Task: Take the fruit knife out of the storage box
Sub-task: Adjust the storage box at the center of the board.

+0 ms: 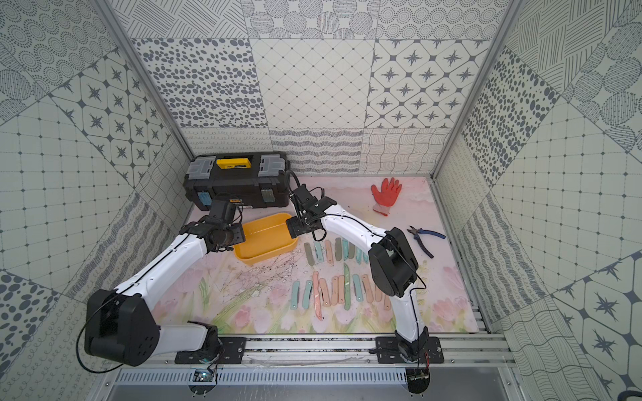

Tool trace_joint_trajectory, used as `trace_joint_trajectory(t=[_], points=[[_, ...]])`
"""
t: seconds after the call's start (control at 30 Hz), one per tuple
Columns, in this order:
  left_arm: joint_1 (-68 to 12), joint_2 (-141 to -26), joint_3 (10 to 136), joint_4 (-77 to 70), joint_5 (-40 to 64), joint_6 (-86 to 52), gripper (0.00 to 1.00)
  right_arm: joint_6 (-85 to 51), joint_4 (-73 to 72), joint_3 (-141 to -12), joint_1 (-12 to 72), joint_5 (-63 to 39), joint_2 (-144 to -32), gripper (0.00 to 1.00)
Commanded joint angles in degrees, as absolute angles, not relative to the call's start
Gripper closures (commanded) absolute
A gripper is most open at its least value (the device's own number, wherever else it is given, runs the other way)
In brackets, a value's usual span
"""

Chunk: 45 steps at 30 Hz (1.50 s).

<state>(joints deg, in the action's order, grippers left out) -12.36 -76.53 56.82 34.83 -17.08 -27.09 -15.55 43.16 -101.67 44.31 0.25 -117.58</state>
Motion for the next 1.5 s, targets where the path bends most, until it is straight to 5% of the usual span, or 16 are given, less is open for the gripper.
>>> trace_joint_trajectory(t=[0.0, 1.47], points=[[-11.8, -76.7, 56.9, 33.8, -15.6, -27.6, 0.31, -13.9, 43.9, -105.2, 44.6, 0.3, -121.5, 0.19], [-10.9, -77.9, 56.2, 33.3, -16.3, -28.6, 0.31, -14.0, 44.1, -99.9, 51.2, -5.9, -118.7, 0.2]])
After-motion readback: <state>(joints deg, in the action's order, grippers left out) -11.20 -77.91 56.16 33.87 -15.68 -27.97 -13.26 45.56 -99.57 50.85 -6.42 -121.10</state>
